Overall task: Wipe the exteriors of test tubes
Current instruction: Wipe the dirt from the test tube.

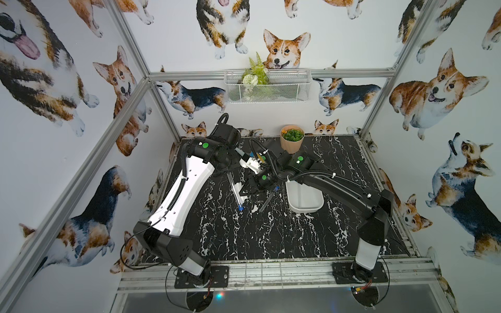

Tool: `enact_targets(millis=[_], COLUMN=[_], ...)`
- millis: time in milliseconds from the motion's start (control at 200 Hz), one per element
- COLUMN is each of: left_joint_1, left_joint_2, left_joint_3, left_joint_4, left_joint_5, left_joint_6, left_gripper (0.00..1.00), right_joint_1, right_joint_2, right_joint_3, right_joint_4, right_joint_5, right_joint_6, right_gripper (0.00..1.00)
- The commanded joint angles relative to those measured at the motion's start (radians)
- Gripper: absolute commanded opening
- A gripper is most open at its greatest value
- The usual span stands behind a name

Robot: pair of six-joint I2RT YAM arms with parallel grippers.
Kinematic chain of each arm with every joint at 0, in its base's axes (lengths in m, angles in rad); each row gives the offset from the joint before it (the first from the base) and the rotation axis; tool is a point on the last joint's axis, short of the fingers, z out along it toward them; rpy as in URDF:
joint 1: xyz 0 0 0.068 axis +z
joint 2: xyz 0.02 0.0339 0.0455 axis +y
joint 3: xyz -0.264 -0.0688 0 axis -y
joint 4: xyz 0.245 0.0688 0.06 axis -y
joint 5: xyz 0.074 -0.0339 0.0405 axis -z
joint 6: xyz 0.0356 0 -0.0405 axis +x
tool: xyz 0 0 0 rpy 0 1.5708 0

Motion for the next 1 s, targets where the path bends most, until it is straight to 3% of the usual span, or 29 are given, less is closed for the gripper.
enact_targets(millis=[0,275,676,996], left_joint_1=[-0.006,-0.009,-0.007,-0.008], left_joint_2=[-0.027,-0.033,0.004,0.020], left_joint_3=[-0.022,-0.026,0.010,0.031], left_joint_4=[-0.018,-0.029,-0.028,-0.026], left_joint_5=[0.008,0.006,-0.013,-0.001], left_joint_6=[-0.018,-0.022,-0.004,-0.002], left_gripper=[0.12,0.12,0.12,0.12], right_joint_1=[0.002,0.000,0.004,0.008], right_joint_2=[0.048,0.111,-0.045,-0.017], right_joint_3=[0.067,0.178,-0.015,0.018], right_joint_4=[0.094,0.112,0.122,0.153], right_joint_5=[-0.009,-0.015,0.017,-0.004], right_joint_6=[0.040,0.072,0.064,0.072], right_gripper=[0.00,0.00,0.00,0.00])
